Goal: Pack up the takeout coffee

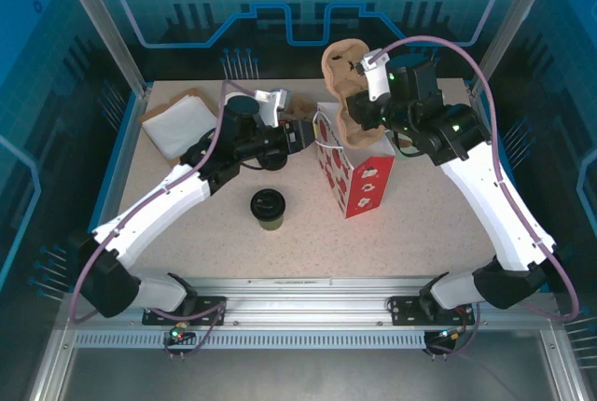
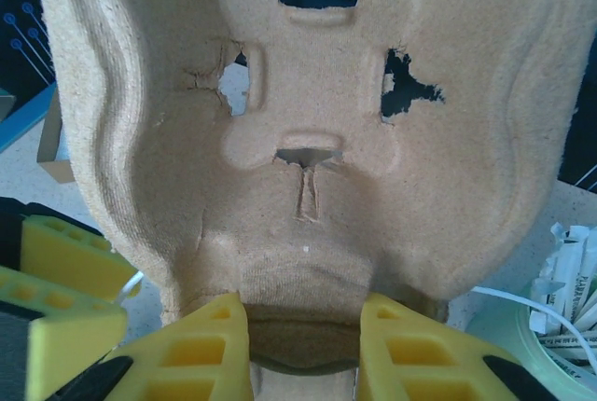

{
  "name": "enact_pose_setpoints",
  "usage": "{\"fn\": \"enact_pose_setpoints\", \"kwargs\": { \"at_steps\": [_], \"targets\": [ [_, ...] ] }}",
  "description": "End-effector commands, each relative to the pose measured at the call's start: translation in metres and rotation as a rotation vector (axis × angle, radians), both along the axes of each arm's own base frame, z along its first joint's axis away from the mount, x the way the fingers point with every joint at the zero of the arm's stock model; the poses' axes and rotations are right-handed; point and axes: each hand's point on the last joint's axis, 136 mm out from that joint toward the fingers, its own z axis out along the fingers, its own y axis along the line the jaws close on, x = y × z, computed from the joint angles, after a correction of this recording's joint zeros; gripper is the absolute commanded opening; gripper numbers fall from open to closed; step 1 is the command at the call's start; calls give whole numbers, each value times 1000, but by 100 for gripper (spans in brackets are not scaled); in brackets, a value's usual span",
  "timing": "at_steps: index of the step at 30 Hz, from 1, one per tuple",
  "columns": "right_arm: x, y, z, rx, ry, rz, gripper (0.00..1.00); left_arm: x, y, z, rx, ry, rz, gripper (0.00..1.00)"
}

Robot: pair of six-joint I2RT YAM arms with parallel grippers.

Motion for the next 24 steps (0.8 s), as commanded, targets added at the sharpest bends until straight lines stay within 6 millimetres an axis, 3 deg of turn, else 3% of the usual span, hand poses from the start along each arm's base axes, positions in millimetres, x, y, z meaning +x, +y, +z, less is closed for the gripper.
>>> {"fn": "enact_pose_setpoints", "kwargs": {
  "at_steps": [1, 6, 15, 24],
  "targets": [
    [11, -5, -8, -13, 7, -18, 25, 6, -9, 25, -27, -71, -19, 34],
    [18, -5, -25, -20, 49, -21, 25, 11, -11, 21, -25, -64, -13, 19],
    [20, -2, -50, -28, 109, -9, 24, 4, -9, 10, -47, -37, -6, 9],
    [25, -15, -63, -55, 146, -36, 24, 1, -8, 7, -44, -30, -4, 0]
  ]
}}
